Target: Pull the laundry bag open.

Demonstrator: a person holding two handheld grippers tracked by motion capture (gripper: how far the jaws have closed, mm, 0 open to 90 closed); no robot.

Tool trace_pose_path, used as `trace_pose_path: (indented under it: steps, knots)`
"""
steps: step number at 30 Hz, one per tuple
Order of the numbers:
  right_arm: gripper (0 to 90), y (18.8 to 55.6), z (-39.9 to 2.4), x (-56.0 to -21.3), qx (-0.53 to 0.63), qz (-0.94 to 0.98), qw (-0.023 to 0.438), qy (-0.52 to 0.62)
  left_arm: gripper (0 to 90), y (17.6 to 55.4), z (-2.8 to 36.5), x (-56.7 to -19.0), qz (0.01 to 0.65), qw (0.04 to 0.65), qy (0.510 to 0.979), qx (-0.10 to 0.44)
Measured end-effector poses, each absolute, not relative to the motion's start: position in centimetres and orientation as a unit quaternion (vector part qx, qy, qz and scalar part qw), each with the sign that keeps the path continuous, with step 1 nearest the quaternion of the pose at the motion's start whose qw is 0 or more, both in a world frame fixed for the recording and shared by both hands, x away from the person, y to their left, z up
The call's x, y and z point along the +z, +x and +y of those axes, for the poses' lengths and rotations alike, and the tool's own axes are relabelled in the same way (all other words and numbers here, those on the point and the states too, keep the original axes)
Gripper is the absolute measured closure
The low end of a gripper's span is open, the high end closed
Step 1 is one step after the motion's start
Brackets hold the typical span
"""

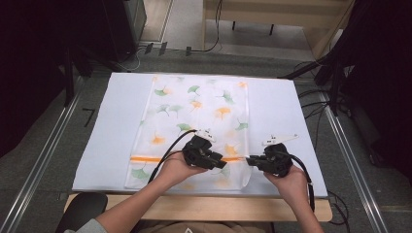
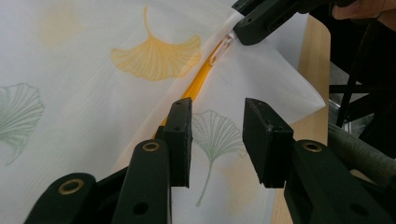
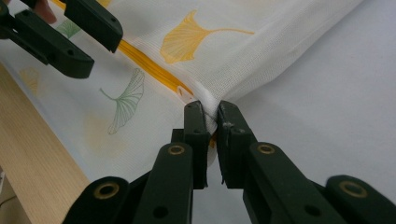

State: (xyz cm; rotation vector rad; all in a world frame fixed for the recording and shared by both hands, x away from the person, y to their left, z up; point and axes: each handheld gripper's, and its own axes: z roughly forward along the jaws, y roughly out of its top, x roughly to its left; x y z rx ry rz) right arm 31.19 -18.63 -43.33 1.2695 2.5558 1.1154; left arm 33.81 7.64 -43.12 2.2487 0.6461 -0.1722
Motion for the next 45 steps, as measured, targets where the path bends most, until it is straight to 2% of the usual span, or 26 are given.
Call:
trace_pose_path:
  steps: [10,29,32,33,39,45]
  knots:
    - [84.9,31.2,-18.6,-43.2,0.367,0.833,0.042,0.411,65.1,34.0,6.0,-43.9,0.258,0.381,0.885,-0.068]
    - [85.0,30.8,-18.0,-42.6,0.391,0.842,0.033,0.371,62.8,34.3,4.0,-44.5,0.255,0.382,0.885,-0.071]
    - [85.0,30.8,-18.0,-42.6,0.391,0.841,0.032,0.372,65.1,34.2,3.8,-44.4,0.251,0.382,0.887,-0.071]
    - [85.0,30.8,-17.9,-42.6,0.389,0.843,0.032,0.371,69.3,34.2,3.7,-44.4,0.251,0.38,0.887,-0.077]
    - [85.0,30.7,-17.8,-42.6,0.386,0.844,0.035,0.37,76.7,34.2,3.7,-44.3,0.255,0.388,0.881,-0.091]
    - [85.0,30.7,-17.6,-42.7,0.384,0.846,0.033,0.368,78.4,34.3,3.5,-44.3,0.259,0.385,0.881,-0.097]
